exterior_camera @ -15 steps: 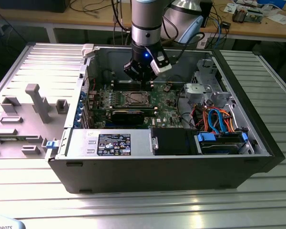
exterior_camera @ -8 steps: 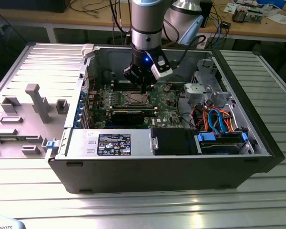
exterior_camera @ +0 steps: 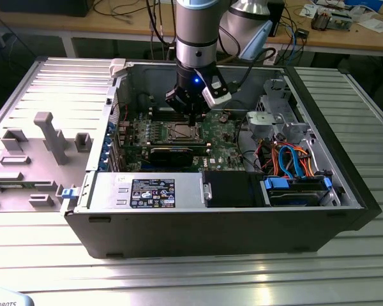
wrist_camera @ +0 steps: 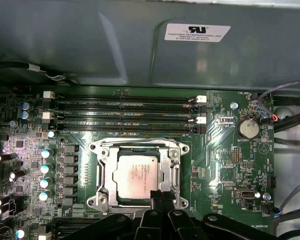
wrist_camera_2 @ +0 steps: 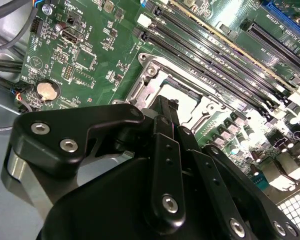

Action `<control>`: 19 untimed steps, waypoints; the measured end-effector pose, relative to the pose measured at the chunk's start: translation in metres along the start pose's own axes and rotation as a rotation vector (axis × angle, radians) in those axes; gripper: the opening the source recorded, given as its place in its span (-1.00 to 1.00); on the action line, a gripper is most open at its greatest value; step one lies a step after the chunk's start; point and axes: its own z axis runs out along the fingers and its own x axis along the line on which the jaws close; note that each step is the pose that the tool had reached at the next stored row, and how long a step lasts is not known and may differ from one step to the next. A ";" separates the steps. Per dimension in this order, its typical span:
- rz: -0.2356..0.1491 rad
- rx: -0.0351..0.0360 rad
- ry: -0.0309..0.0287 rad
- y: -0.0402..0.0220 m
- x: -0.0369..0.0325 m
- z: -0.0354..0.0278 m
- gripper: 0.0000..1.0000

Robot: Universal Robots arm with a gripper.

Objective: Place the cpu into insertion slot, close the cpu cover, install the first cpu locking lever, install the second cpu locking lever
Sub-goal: 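Install the second cpu locking lever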

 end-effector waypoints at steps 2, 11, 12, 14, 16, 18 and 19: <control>0.000 -0.0001 -0.0001 0.0000 0.0000 0.0000 -0.79; 0.000 0.0000 0.0000 0.0000 -0.0001 -0.0040 -0.79; 0.000 0.0000 0.0000 0.0002 -0.0002 -0.0062 -0.79; 0.000 -0.0001 -0.0001 0.0002 -0.0002 -0.0073 -0.79; 0.000 -0.0001 -0.0001 0.0002 -0.0003 -0.0073 -0.79; 0.000 0.0000 -0.0001 0.0002 -0.0003 -0.0074 -0.79; 0.000 0.0001 0.0000 0.0002 -0.0002 -0.0074 -0.79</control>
